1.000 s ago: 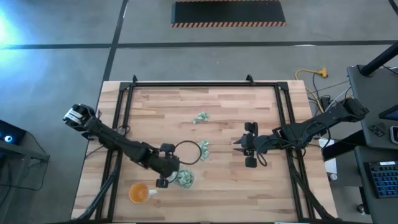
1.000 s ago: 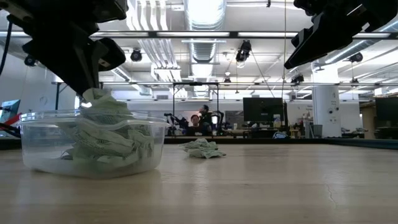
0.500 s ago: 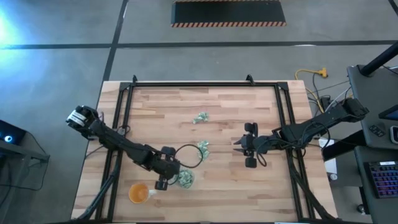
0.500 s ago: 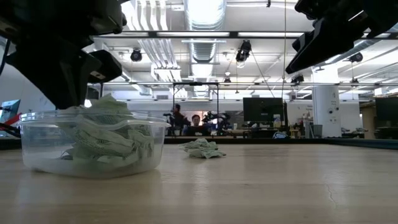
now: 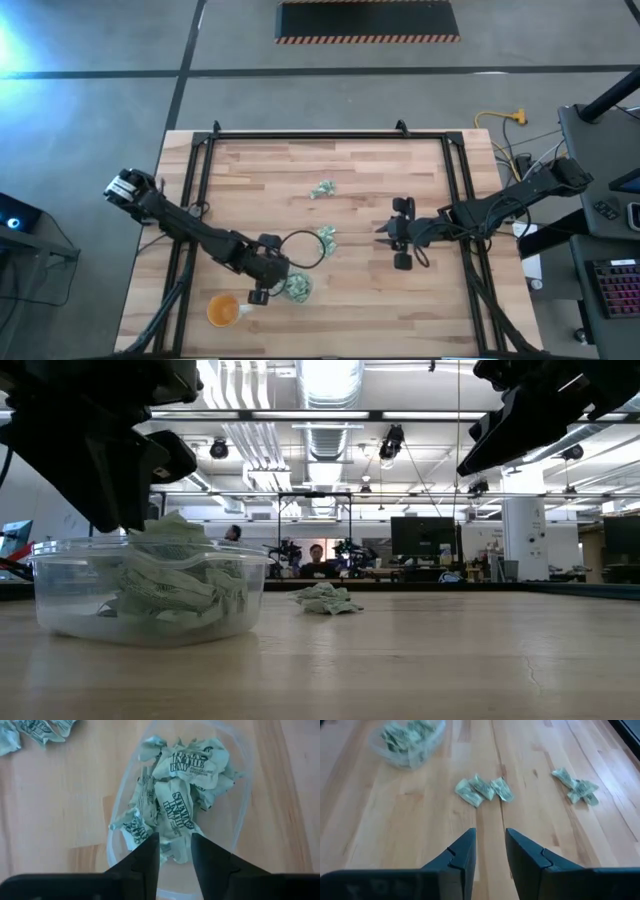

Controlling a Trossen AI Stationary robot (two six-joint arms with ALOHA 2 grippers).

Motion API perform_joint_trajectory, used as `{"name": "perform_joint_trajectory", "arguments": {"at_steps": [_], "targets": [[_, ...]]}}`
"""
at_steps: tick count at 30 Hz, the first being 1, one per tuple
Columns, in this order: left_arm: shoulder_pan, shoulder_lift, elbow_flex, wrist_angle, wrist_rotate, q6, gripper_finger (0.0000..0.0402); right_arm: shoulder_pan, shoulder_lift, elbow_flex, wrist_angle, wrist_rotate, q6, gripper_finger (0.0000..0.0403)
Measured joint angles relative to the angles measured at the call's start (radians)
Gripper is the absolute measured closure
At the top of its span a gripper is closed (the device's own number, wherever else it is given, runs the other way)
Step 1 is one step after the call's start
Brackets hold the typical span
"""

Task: Pick and place Stevia / Truvia into bins
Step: Put the stevia packet into the transparent container

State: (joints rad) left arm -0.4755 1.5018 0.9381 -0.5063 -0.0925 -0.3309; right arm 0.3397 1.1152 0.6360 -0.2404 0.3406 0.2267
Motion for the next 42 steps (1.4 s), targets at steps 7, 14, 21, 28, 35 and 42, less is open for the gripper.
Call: {"name": "perform_joint_trajectory", "arguments": {"at_steps": [7, 14, 21, 28, 35, 42], "targets": [[0.001, -0.063, 0.046, -0.053, -0.105, 0.013, 0.0299, 0.001, 0.003, -0.059, 0.236, -0.106, -0.128, 0.0296], [0.003, -0.165, 0.022, -0.052, -0.543, 0.080, 0.0299, 0.000, 0.090, -0.117, 0.494, -0.237, -0.288, 0.0296], [0.003, -0.189, -0.010, -0.061, -0.776, 0.079, 0.0299, -0.011, 0.313, -0.068, 0.644, -0.239, -0.392, 0.0306], [0.003, -0.188, -0.010, -0.062, -0.776, 0.079, 0.0299, -0.059, 0.557, 0.086, 0.649, -0.240, -0.417, 0.0316], [0.003, -0.189, -0.010, -0.064, -0.776, 0.078, 0.0299, -0.104, 0.696, 0.256, 0.397, -0.276, -0.396, 0.0326], [0.003, -0.189, -0.010, -0.064, -0.776, 0.077, 0.0299, -0.121, 0.782, 0.343, 0.373, -0.297, -0.402, 0.0330]]}}
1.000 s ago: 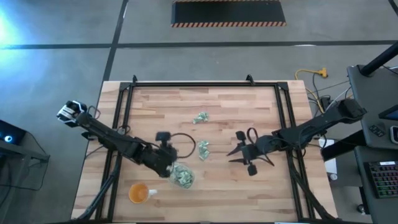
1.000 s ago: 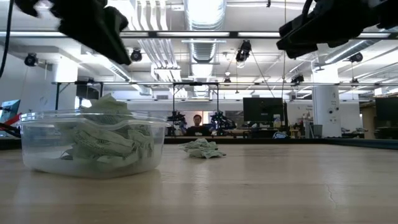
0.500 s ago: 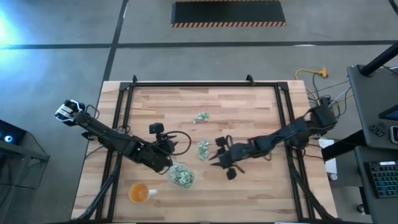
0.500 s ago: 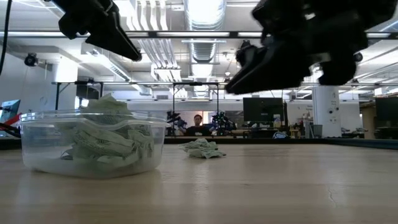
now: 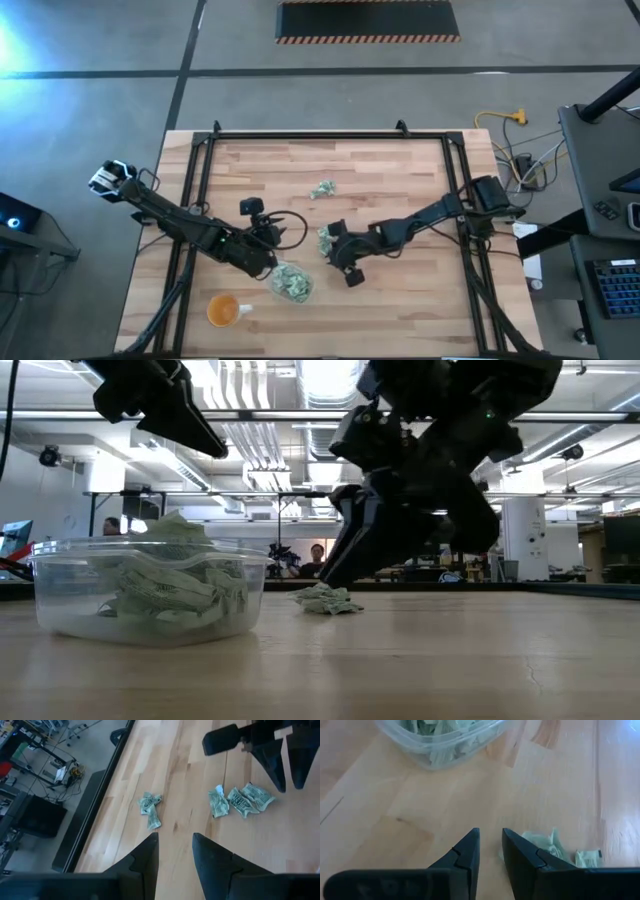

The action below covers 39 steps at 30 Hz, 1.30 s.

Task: Pick and place Stevia / Truvia into bins
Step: Put the stevia packet into the transparent container

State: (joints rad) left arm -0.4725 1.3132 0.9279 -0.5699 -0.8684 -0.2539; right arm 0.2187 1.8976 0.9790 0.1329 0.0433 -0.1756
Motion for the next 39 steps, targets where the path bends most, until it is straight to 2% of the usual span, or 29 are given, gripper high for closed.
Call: {"name": "perform_joint_trajectory", "arguments": {"at_steps": [25, 29, 33, 39], "targets": [[0.000, 0.001, -0.001, -0.007, 0.001, 0.000, 0.0299, -0.059, 0.061, -0.001, 0.005, -0.002, 0.046, 0.0325], [0.000, 0.001, -0.001, -0.007, 0.001, 0.000, 0.0299, -0.059, 0.061, -0.001, 0.001, -0.013, 0.041, 0.0347], [0.000, 0.001, -0.001, -0.007, 0.001, 0.000, 0.0299, -0.060, 0.060, -0.001, -0.005, -0.041, 0.001, 0.0385], [0.000, 0.001, -0.002, -0.007, 0.001, 0.000, 0.0299, -0.058, 0.055, 0.007, -0.013, -0.041, -0.012, 0.0394]]}}
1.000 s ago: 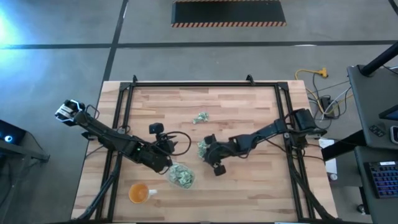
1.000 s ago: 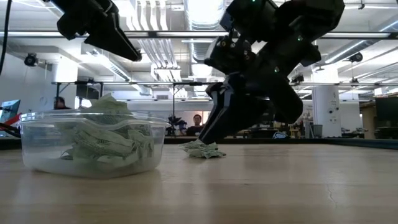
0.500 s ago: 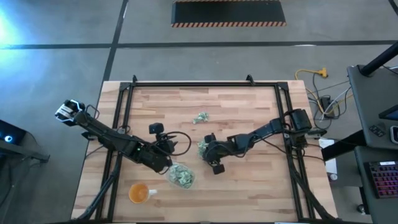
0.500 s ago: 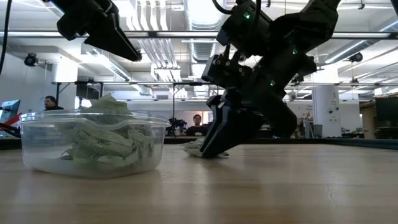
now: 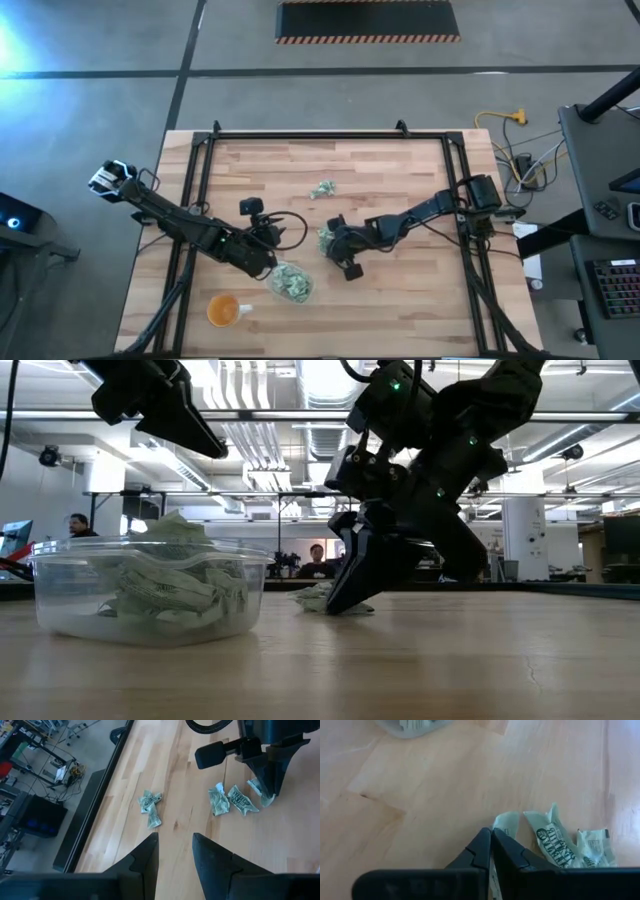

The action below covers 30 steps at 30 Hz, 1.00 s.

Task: Pick and place Stevia / Truvia into bins
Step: Put the stevia packet into the transparent container

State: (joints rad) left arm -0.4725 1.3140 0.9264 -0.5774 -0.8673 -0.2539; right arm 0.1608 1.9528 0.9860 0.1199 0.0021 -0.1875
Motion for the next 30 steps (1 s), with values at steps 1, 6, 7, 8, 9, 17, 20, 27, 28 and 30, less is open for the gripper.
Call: {"name": "perform_joint_trajectory", "arguments": {"at_steps": [1, 6, 7, 8, 9, 17, 20, 27, 28, 30], "targets": [[0.000, 0.000, 0.000, 0.000, 0.000, 0.000, 0.0299, 0.001, -0.005, 0.004, -0.003, 0.000, 0.000, 0.0394], [0.000, 0.000, 0.000, -0.009, 0.000, 0.000, 0.0299, 0.019, -0.066, 0.025, -0.003, 0.000, -0.020, 0.0394], [0.000, 0.000, 0.000, -0.010, -0.001, 0.000, 0.0299, 0.026, -0.079, 0.030, -0.002, -0.001, -0.027, 0.0394], [0.000, 0.000, 0.000, -0.010, 0.000, 0.000, 0.0299, 0.033, -0.090, 0.034, -0.003, -0.002, -0.033, 0.0394], [0.000, 0.000, -0.001, -0.012, -0.001, 0.000, 0.0299, 0.040, -0.098, 0.040, -0.005, -0.003, -0.040, 0.0394], [0.000, 0.000, -0.002, -0.019, -0.003, 0.001, 0.0299, 0.102, -0.094, 0.098, 0.141, -0.008, -0.099, 0.0394], [0.000, 0.000, -0.002, -0.024, -0.003, 0.001, 0.0299, 0.113, -0.061, 0.119, 0.189, -0.042, -0.123, 0.0394], [0.000, 0.000, -0.002, -0.043, -0.004, 0.000, 0.0299, 0.117, 0.040, 0.209, 0.199, -0.111, -0.127, 0.0394], [0.000, 0.000, -0.002, -0.045, -0.004, 0.000, 0.0299, 0.118, 0.058, 0.225, 0.199, -0.123, -0.127, 0.0394], [0.000, 0.000, -0.002, -0.049, -0.004, 0.000, 0.0299, 0.118, 0.092, 0.253, 0.198, -0.145, -0.127, 0.0394]]}}
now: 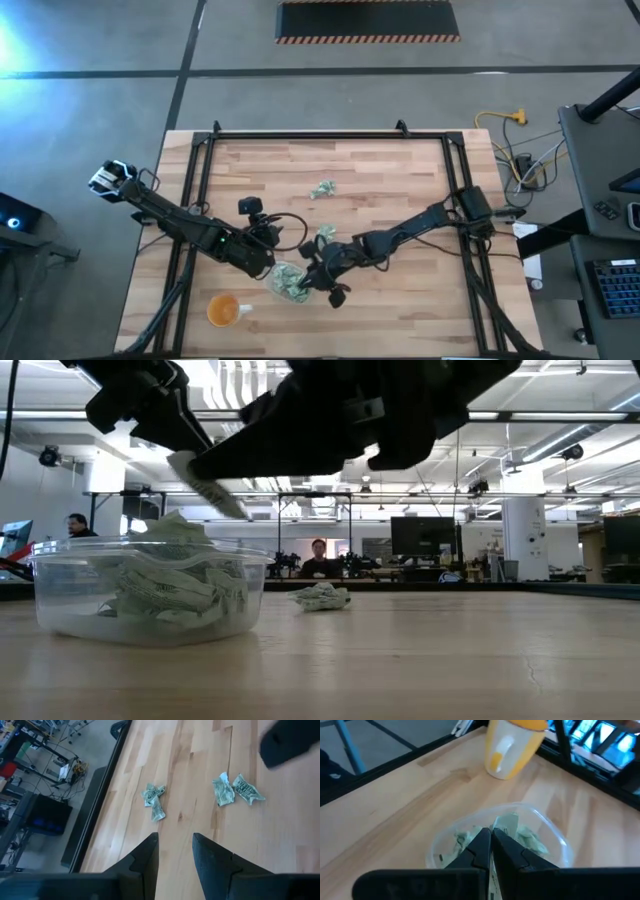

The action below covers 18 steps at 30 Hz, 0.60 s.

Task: Pick and place Stevia / Truvia into bins
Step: Put the stevia packet into the transparent container

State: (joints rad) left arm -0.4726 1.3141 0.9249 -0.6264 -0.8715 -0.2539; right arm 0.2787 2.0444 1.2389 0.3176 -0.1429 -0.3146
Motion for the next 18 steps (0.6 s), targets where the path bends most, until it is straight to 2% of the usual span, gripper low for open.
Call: {"name": "perform_joint_trajectory", "arguments": {"at_steps": [9, 13, 18], "targets": [[0.000, 0.000, 0.000, -0.021, 0.000, -0.001, 0.0299, 0.000, 0.108, 0.135, -0.090, -0.043, 0.024, 0.0394], [0.000, 0.000, 0.000, -0.021, 0.000, -0.002, 0.0299, 0.001, 0.141, 0.163, -0.107, -0.114, 0.042, 0.0394], [0.000, 0.000, 0.000, -0.021, 0.000, -0.002, 0.0299, 0.000, 0.145, 0.171, -0.157, -0.122, 0.066, 0.0394]]}}
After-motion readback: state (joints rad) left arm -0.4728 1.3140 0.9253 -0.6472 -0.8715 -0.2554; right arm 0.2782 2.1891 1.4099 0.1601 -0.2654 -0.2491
